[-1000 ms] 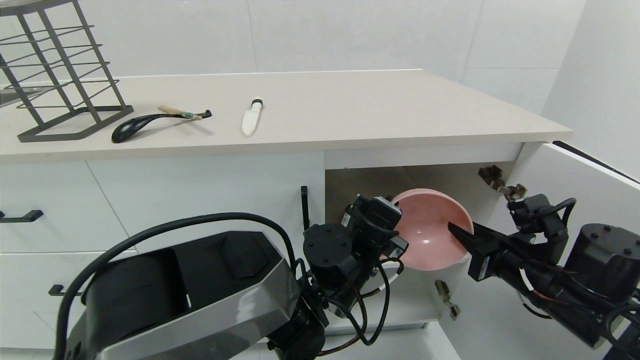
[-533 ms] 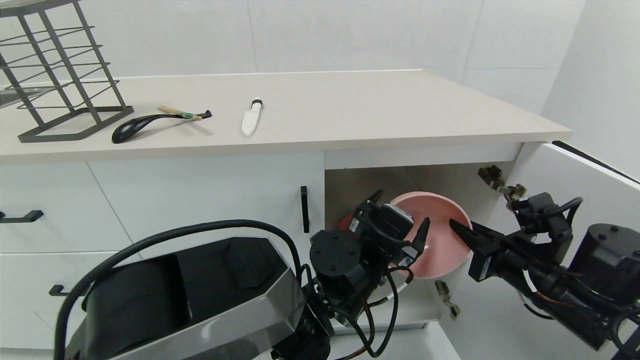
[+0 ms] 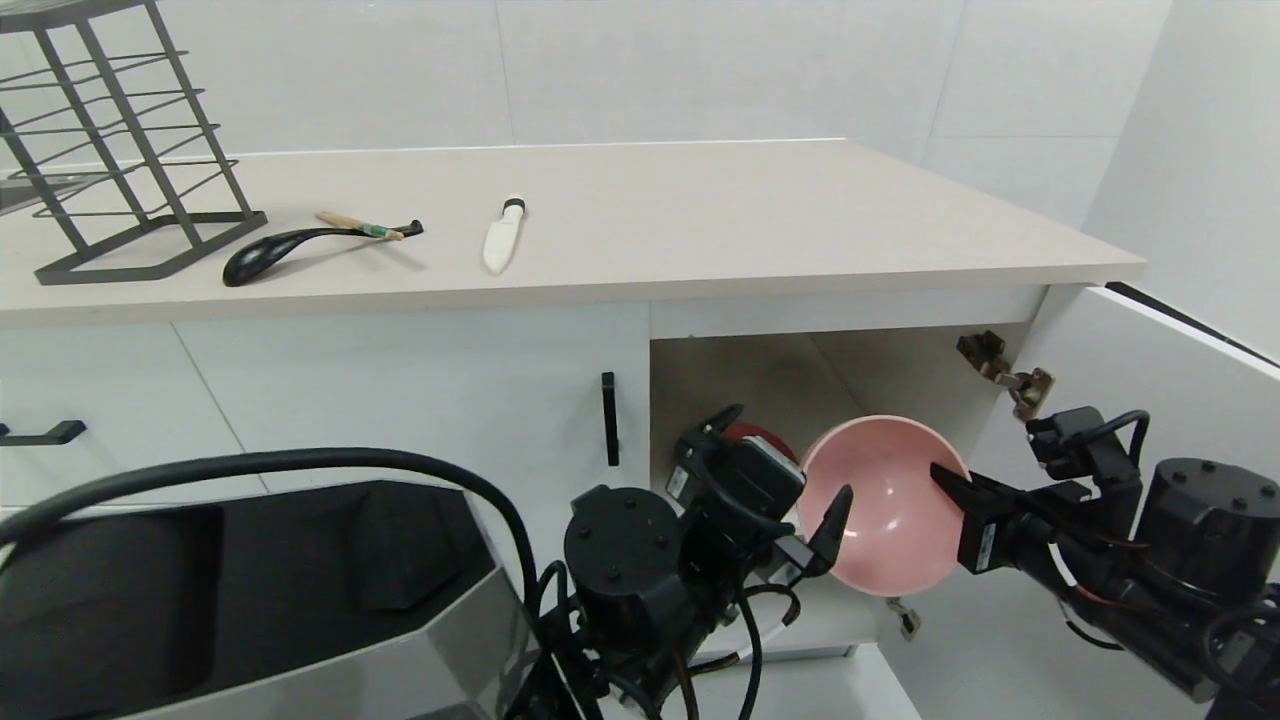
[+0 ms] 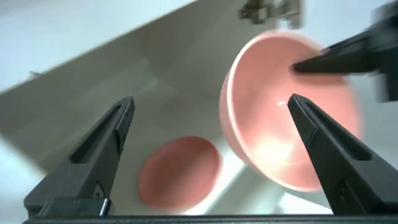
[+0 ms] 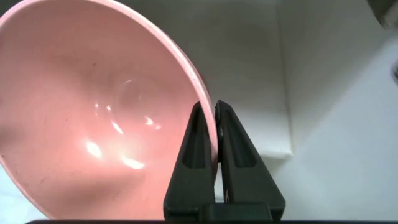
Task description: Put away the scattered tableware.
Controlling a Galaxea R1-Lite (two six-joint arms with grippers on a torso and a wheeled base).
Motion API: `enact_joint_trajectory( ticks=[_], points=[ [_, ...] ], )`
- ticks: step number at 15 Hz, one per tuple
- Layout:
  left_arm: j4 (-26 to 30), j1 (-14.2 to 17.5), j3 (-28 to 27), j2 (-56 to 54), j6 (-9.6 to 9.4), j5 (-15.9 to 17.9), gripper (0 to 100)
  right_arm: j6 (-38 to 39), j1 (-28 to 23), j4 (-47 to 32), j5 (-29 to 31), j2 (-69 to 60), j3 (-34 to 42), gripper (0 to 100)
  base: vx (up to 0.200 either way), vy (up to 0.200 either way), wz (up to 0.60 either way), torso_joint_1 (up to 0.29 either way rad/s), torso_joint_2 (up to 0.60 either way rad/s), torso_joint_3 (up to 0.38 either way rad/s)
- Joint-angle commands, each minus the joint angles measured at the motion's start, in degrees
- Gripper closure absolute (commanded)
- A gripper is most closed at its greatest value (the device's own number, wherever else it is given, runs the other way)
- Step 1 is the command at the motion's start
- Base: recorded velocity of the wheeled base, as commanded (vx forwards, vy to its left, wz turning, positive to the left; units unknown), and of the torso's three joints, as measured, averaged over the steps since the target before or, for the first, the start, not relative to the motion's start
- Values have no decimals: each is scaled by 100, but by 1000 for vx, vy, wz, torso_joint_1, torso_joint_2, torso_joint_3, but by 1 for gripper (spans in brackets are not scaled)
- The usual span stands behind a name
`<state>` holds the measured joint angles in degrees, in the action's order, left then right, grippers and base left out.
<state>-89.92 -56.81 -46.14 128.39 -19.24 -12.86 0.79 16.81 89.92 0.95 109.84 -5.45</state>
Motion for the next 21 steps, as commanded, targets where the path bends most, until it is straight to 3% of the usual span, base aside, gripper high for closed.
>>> enact_joint_trajectory(
  ticks=[1, 3, 6, 9, 11, 14, 17, 18, 19, 20, 21],
  points=[
    [-8, -94, 756, -868, 87, 47, 0, 0, -73, 8, 10, 108, 132, 100, 0, 0, 0, 0, 0, 0],
    [-8, -120, 1415, -1343, 122, 56, 0, 9, -169, 8, 10, 90, 360, 100, 0, 0, 0, 0, 0, 0],
    [-8, -50, 2637, -2240, 482, 223, 0, 53, -187, 8, 10, -41, 501, 100, 0, 0, 0, 0, 0, 0],
    [-8, 3, 3498, -3250, 535, 240, 0, 281, 191, 8, 2, -463, 510, 100, 0, 0, 0, 0, 0, 0],
    [-8, 293, 4016, -3734, 535, 372, 0, 360, 692, 8, -7, -164, 404, 100, 0, 0, 0, 0, 0, 0],
    [-8, 513, 4553, -4296, 553, 390, 0, 378, 841, 8, -7, 372, -44, 100, 0, 0, 0, 0, 0, 0],
    [-8, 1067, 4614, -5052, 605, 398, 0, 387, 789, 8, -16, 776, -360, 100, 0, 0, 0, 0, 0, 0],
    [-8, 1348, 4614, -5316, 605, 390, 0, 395, 718, 8, -7, 952, -536, 100, 0, 0, 0, 0, 0, 0],
    [-8, 1893, 4614, -5843, 623, 398, 0, 395, 657, 8, -7, 1198, -800, 100, 0, 0, 0, 0, 0, 0],
    [-8, 2165, 4614, -6256, 658, 398, 0, 404, 622, 8, -7, 1365, -993, 100, 0, 0, 0, 0, 0, 0],
    [361, 2385, 4614, -6740, 755, 390, 0, 448, 578, 8, -7, 1558, -1195, 100, 0, 0, 0, 0, 0, 0]
  ],
)
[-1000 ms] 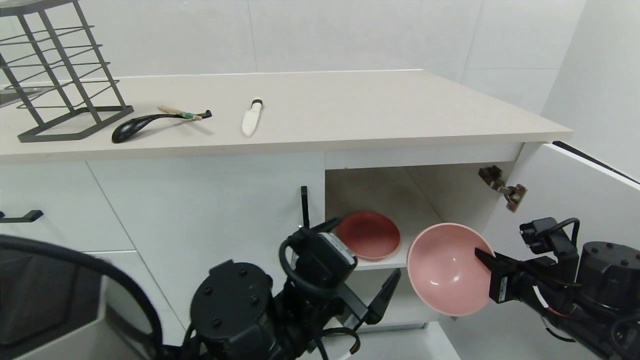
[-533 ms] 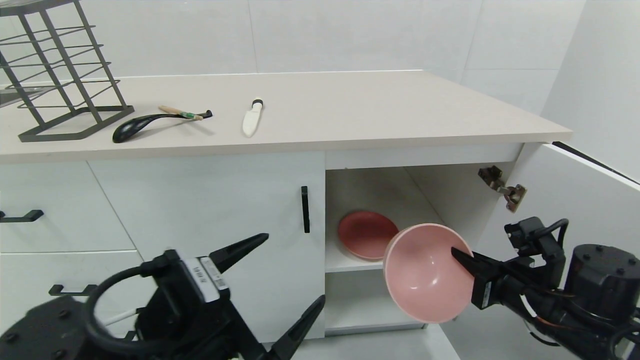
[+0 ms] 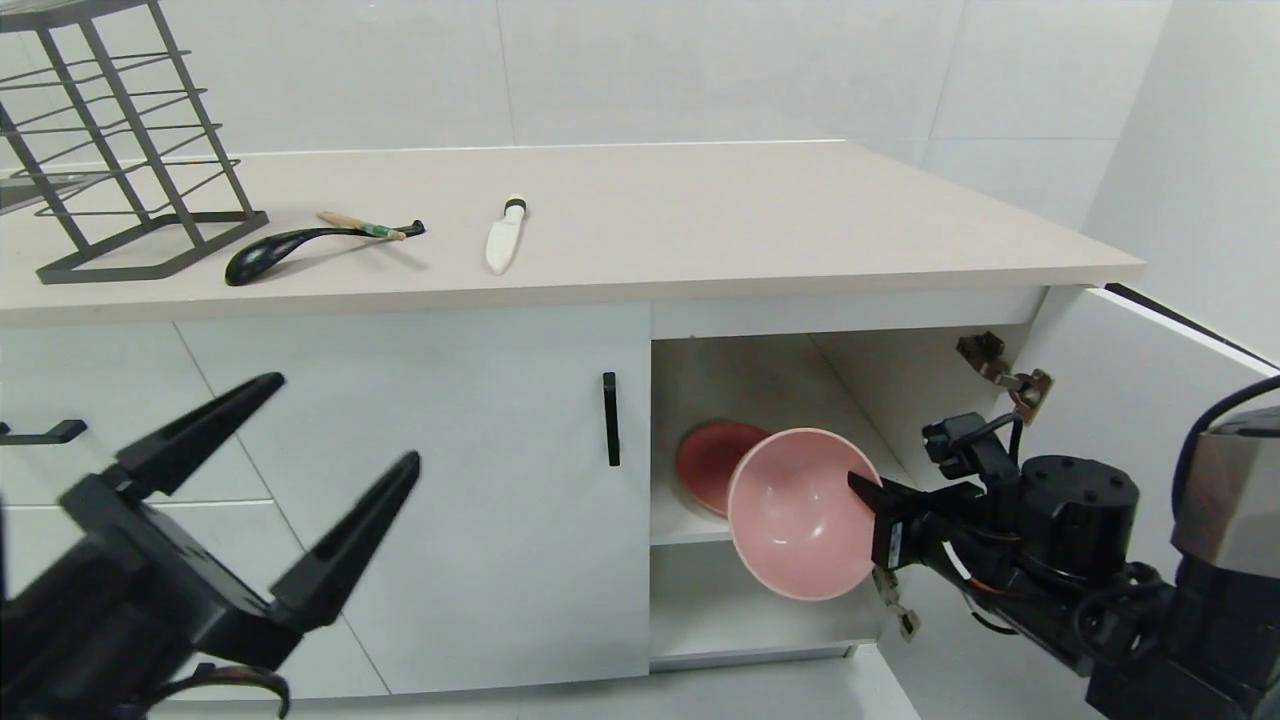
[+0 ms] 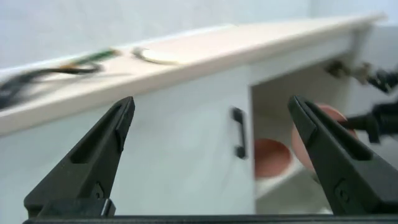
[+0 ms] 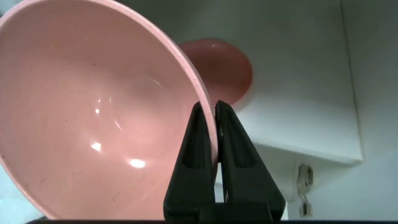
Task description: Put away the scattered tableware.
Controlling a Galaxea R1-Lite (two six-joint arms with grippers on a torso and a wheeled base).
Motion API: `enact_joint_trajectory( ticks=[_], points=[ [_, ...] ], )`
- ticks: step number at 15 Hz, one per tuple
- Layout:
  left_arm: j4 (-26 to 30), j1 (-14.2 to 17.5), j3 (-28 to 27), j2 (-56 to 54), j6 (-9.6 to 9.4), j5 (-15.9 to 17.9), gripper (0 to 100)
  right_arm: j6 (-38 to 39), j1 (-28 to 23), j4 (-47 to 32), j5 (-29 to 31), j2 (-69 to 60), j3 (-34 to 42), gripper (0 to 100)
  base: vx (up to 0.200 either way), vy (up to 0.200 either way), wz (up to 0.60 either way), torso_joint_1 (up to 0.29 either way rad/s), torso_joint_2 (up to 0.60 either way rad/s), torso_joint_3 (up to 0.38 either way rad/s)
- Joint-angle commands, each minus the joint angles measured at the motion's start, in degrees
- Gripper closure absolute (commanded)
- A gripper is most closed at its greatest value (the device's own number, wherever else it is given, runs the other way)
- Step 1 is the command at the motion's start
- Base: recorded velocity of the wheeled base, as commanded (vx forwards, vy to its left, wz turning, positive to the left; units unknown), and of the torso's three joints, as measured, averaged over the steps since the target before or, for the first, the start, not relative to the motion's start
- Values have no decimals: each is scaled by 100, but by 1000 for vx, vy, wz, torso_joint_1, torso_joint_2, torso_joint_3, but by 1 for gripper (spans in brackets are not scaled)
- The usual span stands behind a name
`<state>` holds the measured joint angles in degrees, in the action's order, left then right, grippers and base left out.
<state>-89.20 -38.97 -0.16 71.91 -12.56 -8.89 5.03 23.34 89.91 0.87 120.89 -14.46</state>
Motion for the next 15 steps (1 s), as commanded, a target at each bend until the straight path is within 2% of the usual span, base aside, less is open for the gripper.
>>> enact_joint_trajectory(
  ticks=[1, 2, 3, 4, 5, 7, 9, 12, 14, 15],
  points=[
    [544, 707, 16, -1347, 131, -8, 0, 50, -84, 9, -7, 514, -374, 100, 0, 0, 0, 0, 0, 0],
    [1599, 1085, 16, -2164, 271, 10, 0, 94, -111, 9, -34, 681, -611, 100, 0, 0, 0, 0, 0, 0],
    [2293, 1296, 16, -2682, 421, 54, 0, 94, -120, 9, -104, 769, -751, 100, 0, 0, 0, 0, 0, 0],
    [2398, 1322, 16, -2762, 456, 80, 0, 94, -120, 9, -122, 778, -769, 100, 0, 0, 0, 0, 0, 0],
    [3435, 1647, 16, -3588, 992, 467, 0, 94, -155, 9, -535, 822, -857, 100, 0, 0, 0, 0, 0, 0],
    [4218, 2096, 16, -4221, 1431, 1003, 0, 94, -216, 9, -596, 971, -1042, 100, 0, 0, 0, 0, 0, 0],
    [4912, 2517, 16, -4713, 1493, 1152, 0, 94, -269, 9, -605, 1129, -1314, 100, 0, 0, 0, 0, 0, 0],
    [5721, 2913, 16, -5381, 1493, 1188, 0, 85, -287, 9, -640, 1367, -1929, 100, 0, 0, 0, 0, 0, 0],
    [6213, 3185, 16, -5785, 1537, 1311, 0, 85, -322, -465, -781, 1516, -2386, 100, 0, 0, 0, 0, 0, 0],
    [6406, 3300, 16, -5952, 1625, 1381, 0, 85, -322, -632, -834, 1613, -2667, 100, 0, 0, 0, 0, 0, 0]
  ],
)
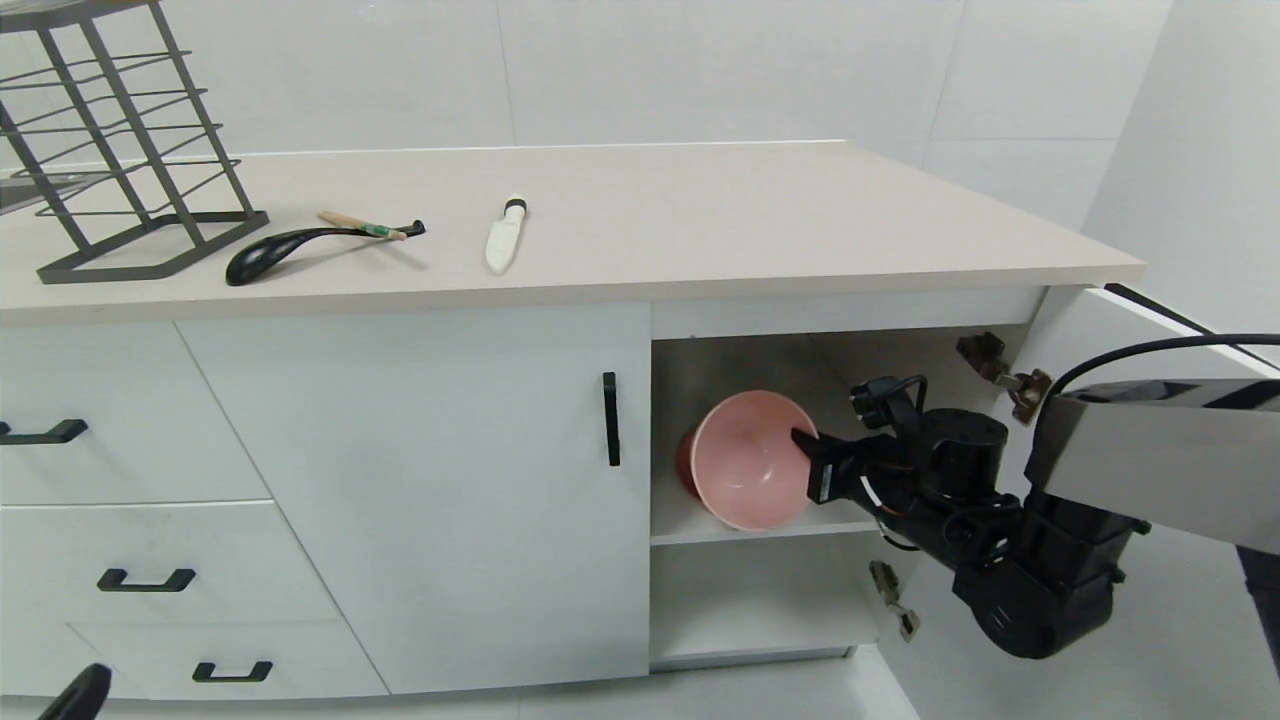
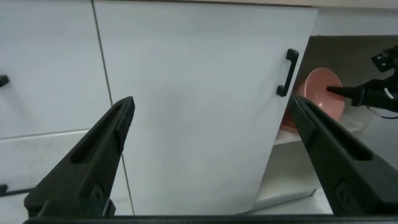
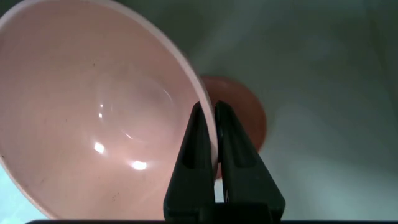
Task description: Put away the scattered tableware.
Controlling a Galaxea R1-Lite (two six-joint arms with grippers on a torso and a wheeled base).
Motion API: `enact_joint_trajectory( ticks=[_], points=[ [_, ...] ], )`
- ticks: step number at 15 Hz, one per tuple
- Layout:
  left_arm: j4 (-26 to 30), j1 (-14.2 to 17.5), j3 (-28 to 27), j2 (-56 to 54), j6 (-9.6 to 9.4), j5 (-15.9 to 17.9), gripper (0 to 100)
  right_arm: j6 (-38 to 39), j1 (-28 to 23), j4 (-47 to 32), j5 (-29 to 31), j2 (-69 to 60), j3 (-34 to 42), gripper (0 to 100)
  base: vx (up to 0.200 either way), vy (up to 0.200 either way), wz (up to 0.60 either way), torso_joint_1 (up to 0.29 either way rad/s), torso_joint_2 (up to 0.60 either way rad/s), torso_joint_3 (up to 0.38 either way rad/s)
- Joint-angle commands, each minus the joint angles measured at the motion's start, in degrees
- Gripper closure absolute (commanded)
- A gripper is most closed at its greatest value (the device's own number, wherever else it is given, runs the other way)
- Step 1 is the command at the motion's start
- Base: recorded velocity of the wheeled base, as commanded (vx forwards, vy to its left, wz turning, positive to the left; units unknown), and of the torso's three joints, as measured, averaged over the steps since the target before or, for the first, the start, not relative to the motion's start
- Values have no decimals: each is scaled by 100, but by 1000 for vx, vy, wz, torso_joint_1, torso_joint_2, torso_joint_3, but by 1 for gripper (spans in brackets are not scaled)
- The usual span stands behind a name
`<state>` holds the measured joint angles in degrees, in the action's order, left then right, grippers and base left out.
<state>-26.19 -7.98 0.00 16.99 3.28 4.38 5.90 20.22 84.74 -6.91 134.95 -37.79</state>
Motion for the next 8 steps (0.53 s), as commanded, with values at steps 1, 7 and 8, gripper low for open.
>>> enact_joint_trajectory(
  ticks=[1, 7, 8],
  points=[
    [219, 271, 0, -557, 129, 98, 0, -1, -10, -326, -47, 286, -598, 100, 0, 0, 0, 0, 0, 0],
    [1063, 403, 0, -996, 349, 98, 0, -10, -229, -537, -21, 594, -791, 100, 0, 0, 0, 0, 0, 0],
    [1221, 482, 0, -1058, 375, 98, 0, -19, -282, -537, -12, 629, -765, 100, 0, 0, 0, 0, 0, 0]
  ],
)
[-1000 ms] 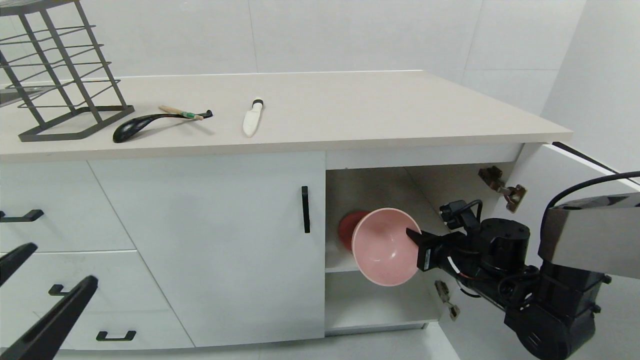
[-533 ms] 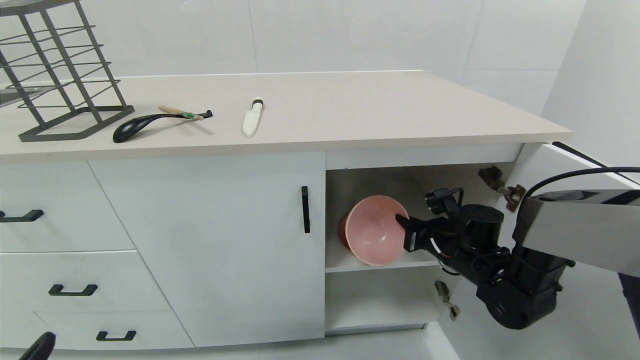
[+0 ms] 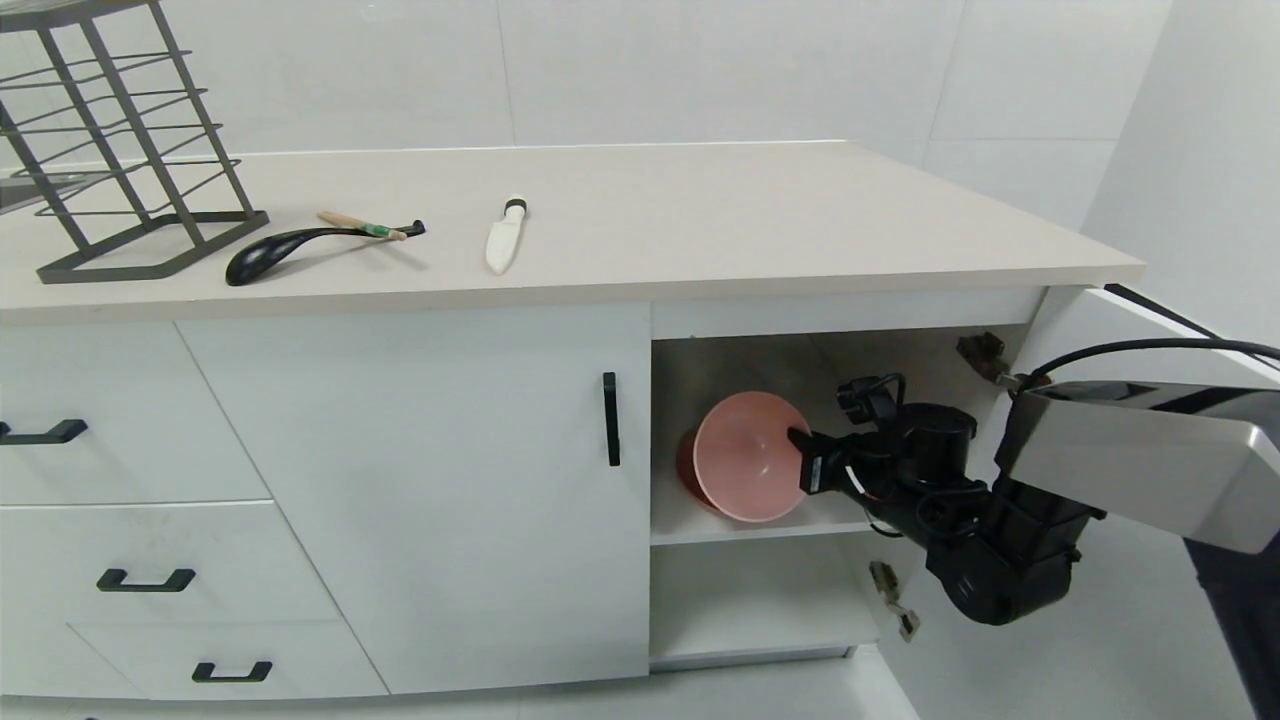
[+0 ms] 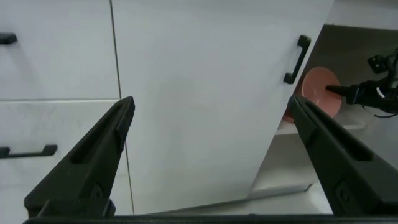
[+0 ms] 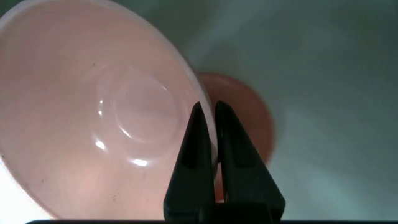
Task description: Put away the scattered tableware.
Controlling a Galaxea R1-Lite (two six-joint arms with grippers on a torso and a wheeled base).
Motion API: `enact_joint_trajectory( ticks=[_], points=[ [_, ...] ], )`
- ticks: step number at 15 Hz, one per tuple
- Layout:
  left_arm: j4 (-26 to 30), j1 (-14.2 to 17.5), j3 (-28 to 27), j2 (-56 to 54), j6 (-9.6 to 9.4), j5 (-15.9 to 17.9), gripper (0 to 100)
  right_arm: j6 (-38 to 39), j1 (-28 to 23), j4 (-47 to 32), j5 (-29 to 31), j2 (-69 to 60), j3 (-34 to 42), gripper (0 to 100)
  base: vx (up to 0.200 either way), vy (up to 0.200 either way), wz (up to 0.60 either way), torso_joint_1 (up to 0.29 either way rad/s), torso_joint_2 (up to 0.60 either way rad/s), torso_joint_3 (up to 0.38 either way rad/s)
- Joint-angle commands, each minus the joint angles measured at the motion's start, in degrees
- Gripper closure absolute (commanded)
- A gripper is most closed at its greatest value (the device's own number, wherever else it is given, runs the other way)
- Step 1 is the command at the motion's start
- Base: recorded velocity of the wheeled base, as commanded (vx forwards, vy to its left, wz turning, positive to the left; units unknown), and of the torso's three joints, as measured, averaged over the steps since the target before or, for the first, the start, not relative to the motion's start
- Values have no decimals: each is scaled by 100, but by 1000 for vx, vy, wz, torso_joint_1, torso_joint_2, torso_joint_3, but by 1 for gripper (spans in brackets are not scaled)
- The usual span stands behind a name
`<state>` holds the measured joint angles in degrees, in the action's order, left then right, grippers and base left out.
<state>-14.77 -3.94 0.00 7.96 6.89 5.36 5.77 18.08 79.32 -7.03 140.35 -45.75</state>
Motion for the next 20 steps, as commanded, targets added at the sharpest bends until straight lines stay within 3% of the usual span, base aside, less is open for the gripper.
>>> enact_joint_trajectory(
  ticks=[1, 13, 14, 20],
  points=[
    [168, 121, 0, -190, 23, 0, 0, -5, -85, 13, 35, 151, 22, 100, 0, 0, 0, 0, 0, 0],
    [519, 200, 0, -401, 32, 9, 0, -5, -32, 136, 123, 818, -637, 100, 0, 0, 0, 0, 0, 0],
    [519, 200, 0, -401, 41, 9, 0, -5, -41, 136, 132, 836, -690, 0, 0, 0, 0, 0, 0, 0],
    [581, 200, 0, -401, 102, 9, 0, -23, -32, 540, 167, 801, -654, 0, 0, 0, 0, 0, 0, 0]
  ],
)
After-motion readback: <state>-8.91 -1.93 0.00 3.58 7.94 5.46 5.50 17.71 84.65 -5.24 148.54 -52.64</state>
